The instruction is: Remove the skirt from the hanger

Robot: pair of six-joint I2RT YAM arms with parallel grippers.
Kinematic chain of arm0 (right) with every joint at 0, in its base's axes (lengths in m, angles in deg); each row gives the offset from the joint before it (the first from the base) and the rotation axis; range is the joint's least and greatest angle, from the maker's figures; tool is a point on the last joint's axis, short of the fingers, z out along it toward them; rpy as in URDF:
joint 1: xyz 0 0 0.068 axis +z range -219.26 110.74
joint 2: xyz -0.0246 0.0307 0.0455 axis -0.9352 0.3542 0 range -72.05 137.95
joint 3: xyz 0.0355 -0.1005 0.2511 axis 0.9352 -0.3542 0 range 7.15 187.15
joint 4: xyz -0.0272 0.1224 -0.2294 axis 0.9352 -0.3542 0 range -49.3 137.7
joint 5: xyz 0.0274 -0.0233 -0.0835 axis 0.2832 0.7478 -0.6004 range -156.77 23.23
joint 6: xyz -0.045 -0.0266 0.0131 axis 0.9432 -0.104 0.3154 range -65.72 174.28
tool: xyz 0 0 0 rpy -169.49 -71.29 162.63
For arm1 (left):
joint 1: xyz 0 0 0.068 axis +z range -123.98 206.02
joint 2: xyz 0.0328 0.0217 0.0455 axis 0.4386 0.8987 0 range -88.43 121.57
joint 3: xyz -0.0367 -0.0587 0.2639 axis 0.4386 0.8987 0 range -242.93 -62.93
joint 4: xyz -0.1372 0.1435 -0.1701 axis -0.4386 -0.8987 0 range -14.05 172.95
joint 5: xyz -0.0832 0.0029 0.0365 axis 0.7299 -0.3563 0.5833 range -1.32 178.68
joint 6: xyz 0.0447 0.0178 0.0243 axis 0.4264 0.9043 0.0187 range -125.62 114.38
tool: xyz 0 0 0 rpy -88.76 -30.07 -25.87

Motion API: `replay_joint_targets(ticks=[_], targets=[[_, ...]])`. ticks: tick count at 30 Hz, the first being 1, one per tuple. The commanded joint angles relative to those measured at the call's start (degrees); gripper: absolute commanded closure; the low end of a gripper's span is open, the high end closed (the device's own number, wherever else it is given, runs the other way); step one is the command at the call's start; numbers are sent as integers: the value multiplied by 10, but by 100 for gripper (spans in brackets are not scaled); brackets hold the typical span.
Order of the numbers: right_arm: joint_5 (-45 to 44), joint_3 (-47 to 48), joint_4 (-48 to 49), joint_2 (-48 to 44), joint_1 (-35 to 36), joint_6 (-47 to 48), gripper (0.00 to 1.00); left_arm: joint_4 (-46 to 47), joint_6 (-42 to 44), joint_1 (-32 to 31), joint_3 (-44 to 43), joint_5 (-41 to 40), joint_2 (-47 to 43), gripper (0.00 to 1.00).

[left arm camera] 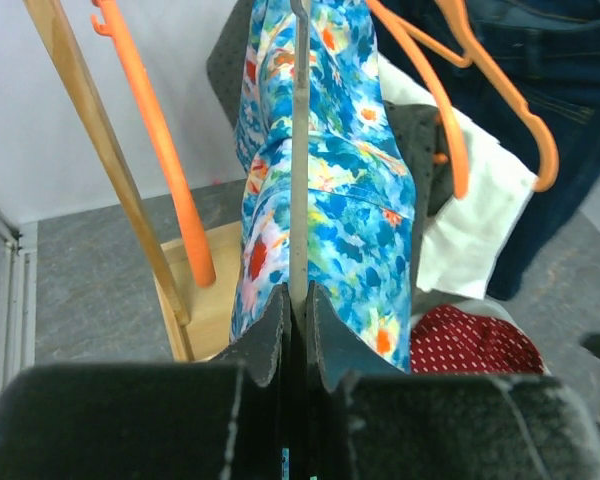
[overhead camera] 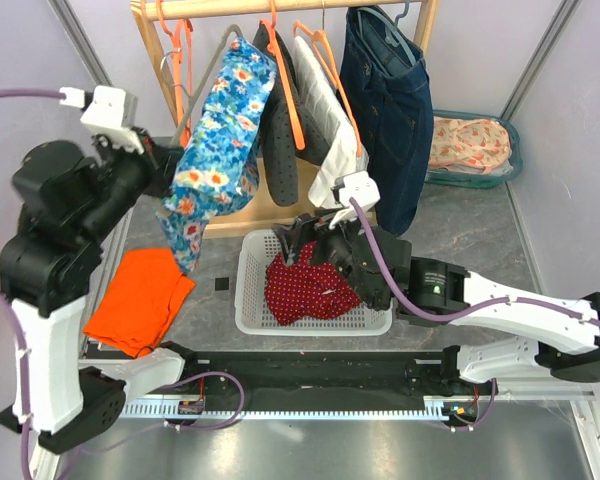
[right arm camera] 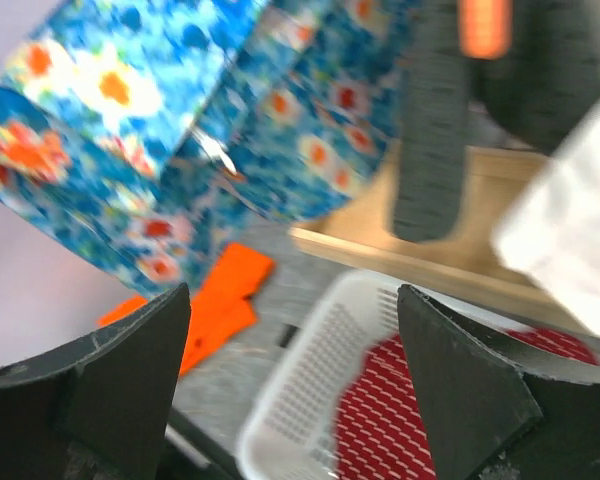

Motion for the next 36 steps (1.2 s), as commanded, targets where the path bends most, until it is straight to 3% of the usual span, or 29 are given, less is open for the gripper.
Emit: replay_joint_targets(ticks=[1,4,8,14,26,33,36], targets=[[88,35,127,32,0,-18,9,-39,-2,0,-45,55,-15,98],[118,29,177,56,-13,-40,9,-61,-10,0,-47,71,-30,98],[253,-32,290,53,-96,-139,8,-69,-12,0,-35,80,-50,98],[370,-83,413,85,-186,-264,9,-74,-22,1,-40,97,-60,98],[470,-38,502,178,-202,-346,15,-72,-24,0,-33,101,-59,98],[534,-48,629,190,-203,-413,31,-69,-25,0,-24,105,-57,98],[555,-29,629,190,-203,-417,34,-70,-24,1,-17,103,-58,98]])
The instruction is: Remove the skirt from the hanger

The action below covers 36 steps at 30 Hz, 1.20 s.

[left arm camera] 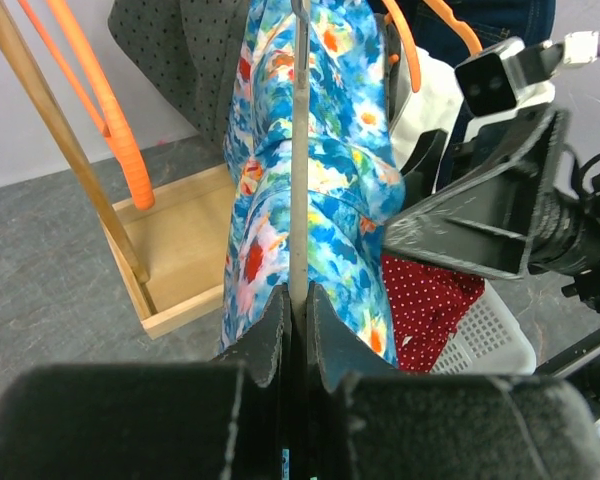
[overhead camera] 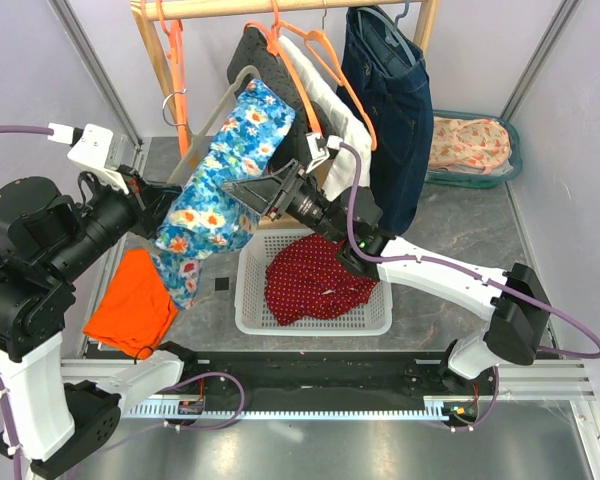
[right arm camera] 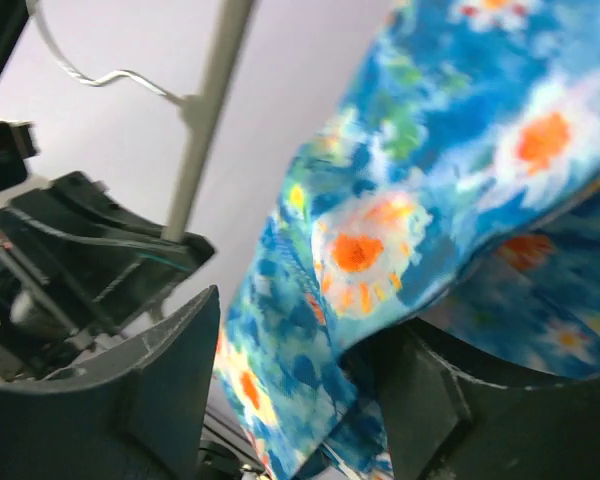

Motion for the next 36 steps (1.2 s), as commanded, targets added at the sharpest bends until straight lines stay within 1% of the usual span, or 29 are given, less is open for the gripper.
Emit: replay_joint_targets(ticks=[1,4,5,6,7,8,9,10,11,12,13,14,15,16,17,18,21,22,28,29,31,33,36], targets=[[55,46,74,2,0,-32,36,46,-17,0,2,20,-1,98],[53,60,52,0,0,-15,50,49,-18,0,-2,22,1,98],[56,75,29,-1,0,-9,64,49,-18,1,-1,20,2,98],[59,85,11,-5,0,1,72,50,-17,0,0,18,2,98],[58,96,-9,-8,3,33,80,50,-16,1,2,11,4,98],[53,129,-74,-20,7,64,95,51,-16,0,6,6,5,98],[26,151,-117,-27,26,100,100,51,-17,1,9,0,5,98],[-1,177,-166,-34,42,203,100,53,-18,1,11,-5,7,98],[-34,240,-266,-44,64,257,100,57,-18,0,16,-11,10,98],[-102,271,-307,-47,107,305,100,58,-16,0,18,-21,13,98],[-127,300,-341,-48,129,389,100,60,-16,0,22,-27,15,98],[-145,348,-386,-53,146,417,100,65,-15,0,24,-32,17,98],[-175,368,-403,-56,173,442,100,69,-15,0,28,-43,21,98],[-189,395,-428,-62,186,480,100,71,-14,1,32,-46,23,98],[-204,403,-433,-77,200,500,100,79,-14,1,36,-48,23,98],[-216,406,-437,-85,222,514,100,83,-14,0,40,-63,26,98],[-255,400,-448,-128,257,555,100,108,-8,0,64,-83,24,98],[-269,384,-447,-140,262,561,100,111,-6,0,75,-86,24,98],[-332,301,-453,-236,270,575,100,134,4,0,101,-109,30,98],[-343,291,-448,-265,271,575,100,137,6,1,105,-112,30,98],[-345,277,-442,-304,270,580,100,148,9,0,119,-121,29,98],[-338,282,-448,-322,270,584,100,159,12,0,130,-131,30,98],[-329,327,-490,-319,270,587,100,167,12,1,138,-140,34,98]])
